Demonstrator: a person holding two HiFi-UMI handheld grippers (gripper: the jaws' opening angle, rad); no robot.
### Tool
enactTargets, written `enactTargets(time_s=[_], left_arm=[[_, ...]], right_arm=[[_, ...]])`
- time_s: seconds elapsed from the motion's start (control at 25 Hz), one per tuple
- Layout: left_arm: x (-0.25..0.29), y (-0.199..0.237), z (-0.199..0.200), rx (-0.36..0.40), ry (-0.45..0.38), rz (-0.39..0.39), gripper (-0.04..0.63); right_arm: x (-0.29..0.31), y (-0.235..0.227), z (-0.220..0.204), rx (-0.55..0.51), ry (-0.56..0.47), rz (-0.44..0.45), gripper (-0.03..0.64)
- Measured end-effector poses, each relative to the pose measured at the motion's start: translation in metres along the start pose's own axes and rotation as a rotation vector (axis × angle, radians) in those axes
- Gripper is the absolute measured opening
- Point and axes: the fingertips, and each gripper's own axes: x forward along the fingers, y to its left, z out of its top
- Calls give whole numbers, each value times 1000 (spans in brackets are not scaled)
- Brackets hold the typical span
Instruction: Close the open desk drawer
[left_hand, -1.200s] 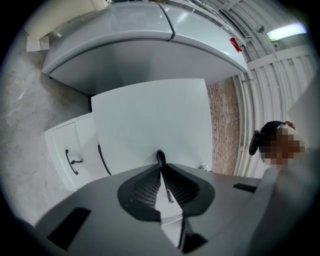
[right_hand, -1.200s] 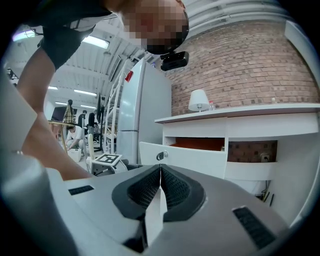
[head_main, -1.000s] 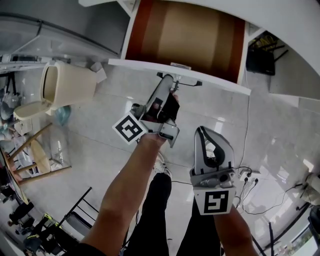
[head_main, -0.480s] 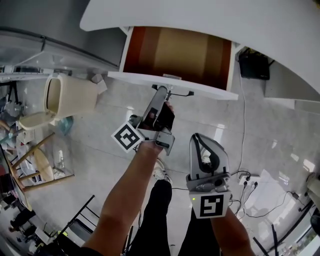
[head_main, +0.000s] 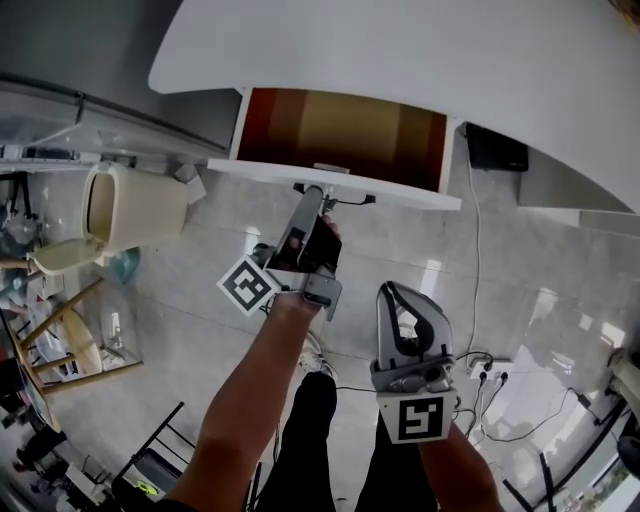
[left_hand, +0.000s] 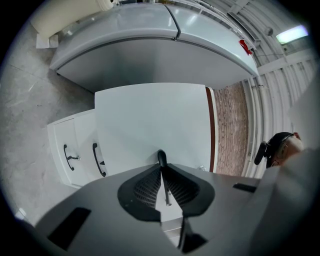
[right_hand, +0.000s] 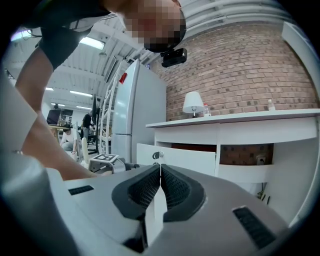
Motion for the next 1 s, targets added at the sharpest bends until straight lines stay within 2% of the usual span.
enactTargets(time_s=[1.0], left_arm=[[75, 8, 20, 23, -12, 13, 41]], right_arm=[[31, -41, 9, 15, -28, -33, 28]])
